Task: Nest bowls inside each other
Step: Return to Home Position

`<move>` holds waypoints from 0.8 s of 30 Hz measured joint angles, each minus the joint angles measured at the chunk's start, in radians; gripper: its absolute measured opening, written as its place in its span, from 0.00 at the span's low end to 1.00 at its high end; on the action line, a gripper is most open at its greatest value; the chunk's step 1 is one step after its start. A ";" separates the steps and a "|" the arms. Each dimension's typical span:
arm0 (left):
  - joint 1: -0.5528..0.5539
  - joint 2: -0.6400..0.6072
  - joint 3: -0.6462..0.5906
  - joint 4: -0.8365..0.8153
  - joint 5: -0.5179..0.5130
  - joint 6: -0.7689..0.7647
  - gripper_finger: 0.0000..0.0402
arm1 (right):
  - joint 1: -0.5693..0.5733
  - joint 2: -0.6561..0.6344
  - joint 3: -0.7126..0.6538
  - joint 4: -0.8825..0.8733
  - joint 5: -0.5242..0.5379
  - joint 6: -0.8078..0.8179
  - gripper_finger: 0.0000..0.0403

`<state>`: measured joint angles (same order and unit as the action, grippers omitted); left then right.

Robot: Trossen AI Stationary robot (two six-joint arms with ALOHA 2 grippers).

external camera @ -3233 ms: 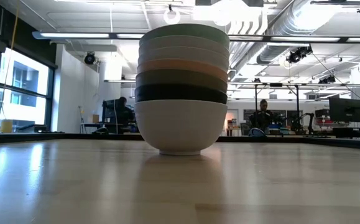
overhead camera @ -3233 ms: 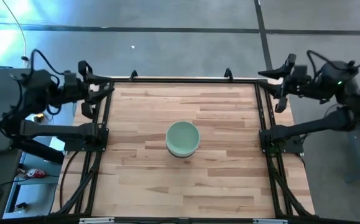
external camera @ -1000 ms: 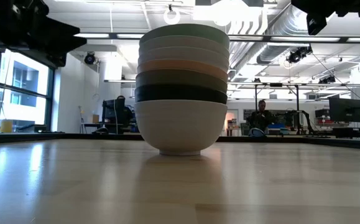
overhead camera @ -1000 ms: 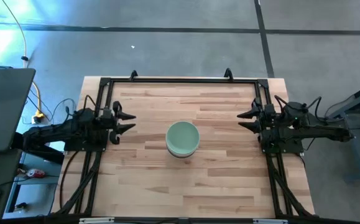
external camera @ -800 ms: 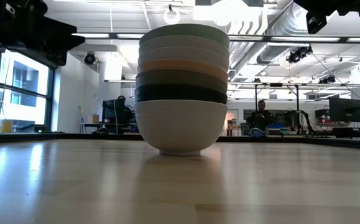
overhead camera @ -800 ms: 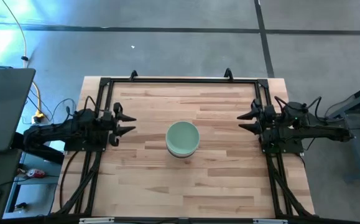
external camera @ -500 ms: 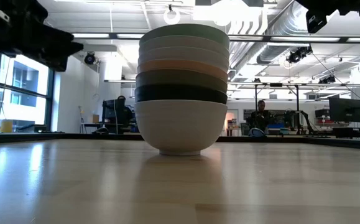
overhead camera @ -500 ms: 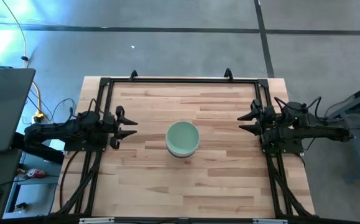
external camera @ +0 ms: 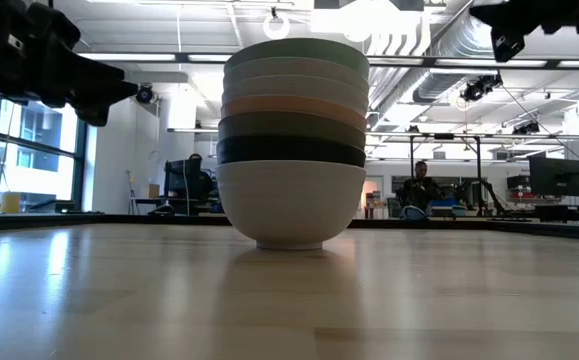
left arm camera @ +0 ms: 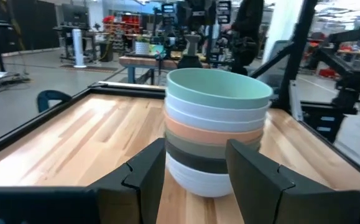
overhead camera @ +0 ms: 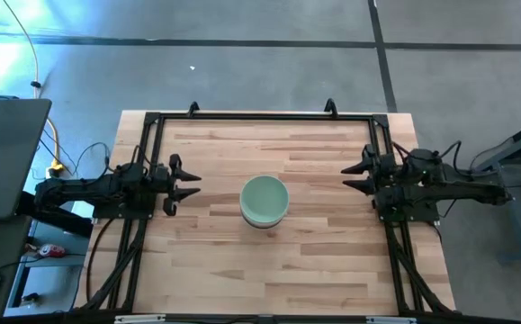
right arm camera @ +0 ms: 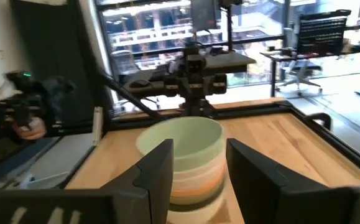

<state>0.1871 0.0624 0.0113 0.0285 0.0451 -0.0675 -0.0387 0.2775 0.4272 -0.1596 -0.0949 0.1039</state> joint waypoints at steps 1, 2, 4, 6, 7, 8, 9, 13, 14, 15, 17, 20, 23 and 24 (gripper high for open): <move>0.000 0.000 0.000 -0.001 -0.011 0.000 0.39 | 0.000 0.000 -0.013 0.012 0.016 0.000 0.35; 0.000 0.000 0.000 -0.001 -0.019 0.000 0.39 | 0.000 0.000 -0.030 0.033 0.021 0.001 0.35; 0.000 0.000 0.000 -0.001 -0.029 0.000 0.39 | 0.000 0.001 -0.068 0.081 0.031 0.013 0.35; 0.000 0.000 0.000 -0.001 -0.031 0.000 0.39 | 0.000 0.001 -0.108 0.112 0.030 0.031 0.35; 0.000 0.000 0.000 -0.001 -0.031 0.000 0.39 | 0.000 0.001 -0.129 0.131 0.030 0.041 0.35; 0.000 0.000 0.000 -0.002 -0.031 -0.003 0.39 | 0.000 0.001 -0.151 0.155 0.030 0.049 0.35; 0.000 0.000 0.000 -0.002 -0.031 -0.007 0.39 | 0.000 0.001 -0.174 0.178 0.029 0.052 0.35; 0.000 0.000 0.000 -0.005 -0.031 -0.009 0.39 | 0.000 0.001 -0.271 0.308 0.018 0.053 0.35; 0.000 0.000 0.000 -0.005 -0.031 -0.009 0.39 | 0.000 0.001 -0.298 0.347 0.015 0.053 0.35; 0.000 0.000 0.000 -0.005 -0.031 -0.009 0.39 | 0.000 0.001 -0.327 0.381 0.014 0.054 0.35; 0.000 0.000 0.000 -0.005 -0.031 -0.010 0.39 | 0.000 0.001 -0.380 0.455 0.010 0.070 0.35; 0.000 0.000 0.000 -0.005 -0.031 -0.011 0.39 | 0.000 0.001 -0.417 0.510 -0.011 0.079 0.35; 0.000 0.000 0.000 -0.005 -0.031 -0.011 0.39 | 0.000 0.001 -0.416 0.501 -0.029 0.074 0.35; 0.000 0.000 0.000 -0.005 -0.031 -0.011 0.39 | 0.000 0.001 -0.416 0.502 -0.038 0.074 0.35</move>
<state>0.1875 0.0628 0.0116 0.0235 0.0139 -0.0788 -0.0387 0.2783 0.0116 0.3428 -0.1329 0.1776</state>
